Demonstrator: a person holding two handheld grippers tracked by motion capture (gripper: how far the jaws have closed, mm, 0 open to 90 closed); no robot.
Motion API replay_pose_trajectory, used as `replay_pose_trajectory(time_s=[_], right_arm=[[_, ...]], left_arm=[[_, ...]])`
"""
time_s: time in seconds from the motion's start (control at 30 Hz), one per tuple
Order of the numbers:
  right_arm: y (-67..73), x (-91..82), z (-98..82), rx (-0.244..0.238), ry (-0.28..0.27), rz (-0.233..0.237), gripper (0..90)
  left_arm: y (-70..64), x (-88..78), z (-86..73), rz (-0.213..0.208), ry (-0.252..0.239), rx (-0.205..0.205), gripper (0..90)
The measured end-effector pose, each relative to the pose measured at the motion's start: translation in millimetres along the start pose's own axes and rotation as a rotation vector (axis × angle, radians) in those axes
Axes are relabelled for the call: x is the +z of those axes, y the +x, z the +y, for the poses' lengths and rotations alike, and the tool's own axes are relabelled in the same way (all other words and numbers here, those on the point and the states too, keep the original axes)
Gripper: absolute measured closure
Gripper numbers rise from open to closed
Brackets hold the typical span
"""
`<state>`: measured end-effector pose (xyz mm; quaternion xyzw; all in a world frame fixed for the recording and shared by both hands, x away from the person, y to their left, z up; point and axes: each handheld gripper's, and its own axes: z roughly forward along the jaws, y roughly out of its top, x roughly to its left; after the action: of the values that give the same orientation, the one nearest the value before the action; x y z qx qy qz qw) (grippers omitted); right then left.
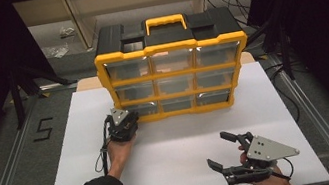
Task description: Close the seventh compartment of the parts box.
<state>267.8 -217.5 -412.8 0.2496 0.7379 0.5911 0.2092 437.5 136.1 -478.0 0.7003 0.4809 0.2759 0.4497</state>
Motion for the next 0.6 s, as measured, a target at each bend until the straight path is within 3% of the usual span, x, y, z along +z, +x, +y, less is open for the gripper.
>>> replay_pose_trajectory(time_s=[0.23,0.5,0.6], right_arm=[[0.1,-0.2,0.0,-0.002,0.000,0.000,15.8],[0.0,0.0,0.1,-0.002,0.000,0.000,15.8],[0.0,0.1,0.2,-0.002,0.000,0.000,15.8]], left_arm=[[-6.9,-8.0,2.3,-0.057,0.037,0.029,60.3],[-14.7,-16.8,6.5,-0.099,0.014,0.017,43.1],[-16.5,-22.4,9.2,-0.123,-0.009,-0.009,38.8]])
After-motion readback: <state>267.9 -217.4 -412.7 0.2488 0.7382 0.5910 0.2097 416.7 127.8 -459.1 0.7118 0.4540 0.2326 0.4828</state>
